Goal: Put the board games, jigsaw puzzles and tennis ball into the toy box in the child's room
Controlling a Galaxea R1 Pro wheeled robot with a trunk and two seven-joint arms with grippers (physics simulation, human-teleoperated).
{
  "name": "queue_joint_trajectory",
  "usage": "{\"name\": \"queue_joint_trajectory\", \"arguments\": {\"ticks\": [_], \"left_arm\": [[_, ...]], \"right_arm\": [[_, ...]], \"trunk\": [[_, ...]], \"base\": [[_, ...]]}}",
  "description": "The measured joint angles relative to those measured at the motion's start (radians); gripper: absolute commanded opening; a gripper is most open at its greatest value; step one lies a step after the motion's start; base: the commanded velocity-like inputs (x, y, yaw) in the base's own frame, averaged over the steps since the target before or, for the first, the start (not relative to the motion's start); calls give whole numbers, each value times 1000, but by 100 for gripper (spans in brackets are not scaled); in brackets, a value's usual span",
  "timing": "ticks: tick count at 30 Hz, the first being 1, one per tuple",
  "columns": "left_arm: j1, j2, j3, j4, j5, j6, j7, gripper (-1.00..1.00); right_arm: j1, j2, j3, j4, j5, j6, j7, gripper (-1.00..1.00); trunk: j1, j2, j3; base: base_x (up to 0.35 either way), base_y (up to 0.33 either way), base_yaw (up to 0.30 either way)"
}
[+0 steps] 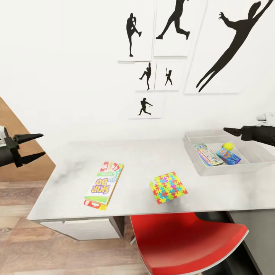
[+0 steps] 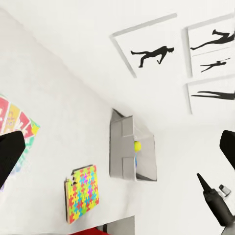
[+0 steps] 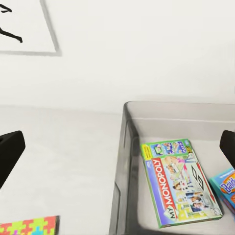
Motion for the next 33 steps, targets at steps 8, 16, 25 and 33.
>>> {"name": "queue_joint_trajectory", "arguments": {"ticks": [8, 16, 25, 33], "left_arm": [[185, -43, 90, 0, -1, 0, -179, 100], [197, -139, 44, 0, 0, 0, -332, 100], [199, -155, 10, 0, 0, 0, -341, 100], [171, -240, 4, 2, -248, 0, -323, 100]], "right_arm": [[-1, 15, 43, 0, 0, 0, -3, 100], [-22, 20, 68, 0, 1, 0, -4, 100], [-15, 47, 75, 0, 1, 0, -5, 100], [-62, 137, 91, 0, -2, 0, -6, 100]], "trunk": [[0, 0, 13], [0, 0, 26], [0, 0, 41], [0, 0, 54]], "base": [[0, 0, 13], [0, 0, 71], [0, 0, 80], [0, 0, 83]]}}
